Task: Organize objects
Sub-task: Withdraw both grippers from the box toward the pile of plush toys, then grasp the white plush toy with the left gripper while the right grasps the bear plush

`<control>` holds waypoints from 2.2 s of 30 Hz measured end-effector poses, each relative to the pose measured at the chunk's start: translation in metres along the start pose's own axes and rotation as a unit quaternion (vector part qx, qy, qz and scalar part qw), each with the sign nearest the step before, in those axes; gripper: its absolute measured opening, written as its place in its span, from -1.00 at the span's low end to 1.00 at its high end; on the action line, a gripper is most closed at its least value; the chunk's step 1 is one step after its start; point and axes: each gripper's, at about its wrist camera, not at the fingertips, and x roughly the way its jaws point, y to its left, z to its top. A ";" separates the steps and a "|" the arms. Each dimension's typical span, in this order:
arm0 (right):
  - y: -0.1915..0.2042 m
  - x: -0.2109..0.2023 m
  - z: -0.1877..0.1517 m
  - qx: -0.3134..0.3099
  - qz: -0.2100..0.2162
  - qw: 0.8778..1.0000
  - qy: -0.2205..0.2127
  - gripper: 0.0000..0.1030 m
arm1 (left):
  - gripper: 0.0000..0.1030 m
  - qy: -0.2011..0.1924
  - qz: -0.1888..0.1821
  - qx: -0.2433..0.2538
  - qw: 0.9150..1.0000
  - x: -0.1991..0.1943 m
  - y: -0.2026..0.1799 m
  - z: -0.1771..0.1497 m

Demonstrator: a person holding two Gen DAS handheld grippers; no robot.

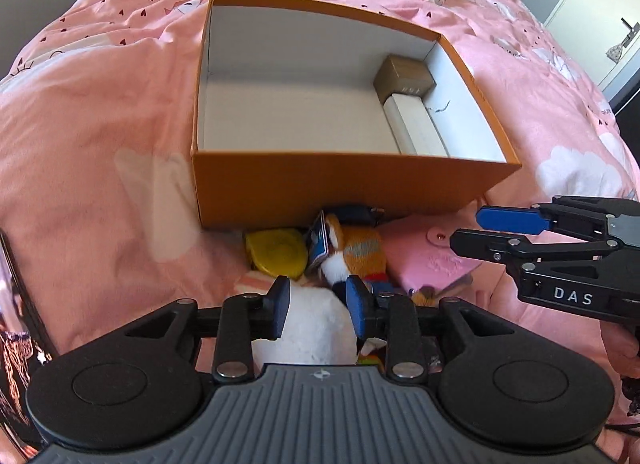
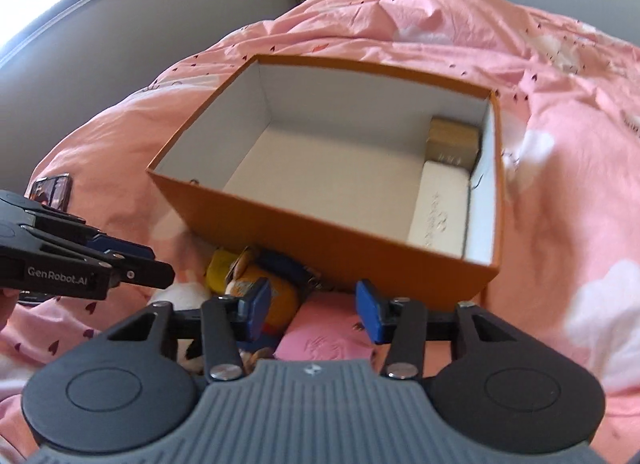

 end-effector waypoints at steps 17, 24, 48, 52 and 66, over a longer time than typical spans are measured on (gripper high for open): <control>0.001 0.011 -0.028 0.052 -0.008 0.998 0.025 -0.23 | -0.06 0.011 0.103 0.185 0.977 0.053 -0.065 -0.024; 0.004 0.015 -0.028 0.047 -0.002 0.998 0.034 -0.23 | -0.61 0.007 0.094 0.201 0.975 0.043 -0.061 -0.032; 0.080 0.063 -0.009 -0.038 0.132 0.986 0.092 -0.80 | -0.50 0.029 0.047 0.015 0.998 -0.023 0.019 -0.010; 0.082 0.062 -0.007 -0.038 0.147 0.984 0.093 -0.89 | 0.14 0.037 0.027 -0.013 0.999 -0.022 0.028 -0.002; 0.083 0.066 -0.012 -0.017 0.176 0.976 0.124 -0.96 | 0.43 0.145 0.016 -0.096 0.985 0.031 0.054 0.001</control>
